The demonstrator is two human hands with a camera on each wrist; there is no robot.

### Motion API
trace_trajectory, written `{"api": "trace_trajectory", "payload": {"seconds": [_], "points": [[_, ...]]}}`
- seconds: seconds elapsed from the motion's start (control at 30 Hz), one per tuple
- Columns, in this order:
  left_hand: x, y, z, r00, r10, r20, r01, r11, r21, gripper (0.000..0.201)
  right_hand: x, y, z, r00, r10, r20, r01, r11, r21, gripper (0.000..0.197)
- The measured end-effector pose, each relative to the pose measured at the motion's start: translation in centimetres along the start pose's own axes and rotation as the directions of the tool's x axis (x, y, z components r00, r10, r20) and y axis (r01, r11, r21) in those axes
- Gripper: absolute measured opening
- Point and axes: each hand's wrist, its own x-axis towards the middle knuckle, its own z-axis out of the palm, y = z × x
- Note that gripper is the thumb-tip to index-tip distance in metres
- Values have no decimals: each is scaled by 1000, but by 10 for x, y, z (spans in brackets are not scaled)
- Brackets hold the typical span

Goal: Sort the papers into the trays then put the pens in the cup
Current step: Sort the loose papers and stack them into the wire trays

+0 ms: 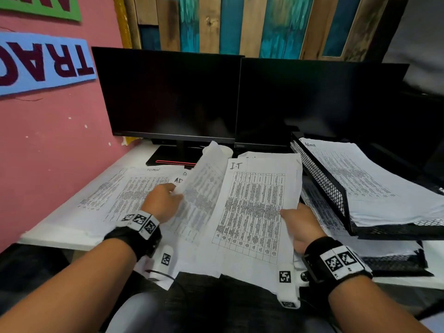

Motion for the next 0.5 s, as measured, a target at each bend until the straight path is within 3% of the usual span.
{"api": "trace_trajectory", "payload": {"seconds": [0.1,0.2,0.27,0.37,0.5], "points": [[1,-15,-26,992,-14,-125,0,994,-107,15,3,0,-1,1000,5,-8,-5,1000,16,33],[5,-36,-54,949,-101,-298,19,963,-268,41,4,0,-2,1000,16,-22,-16,1000,14,34],[7,-48,-72,917,-158,-365,-20,898,-439,34,4,-1,0,999,16,-29,-15,1000,21,34],[6,-55,-83,923,-207,-326,-39,791,-611,15,2,-4,4,1000,31,-2,-31,998,46,26],[-5,-44,-65,967,-172,-189,18,783,-622,15,-1,-8,13,997,59,43,-63,994,85,25]]}}
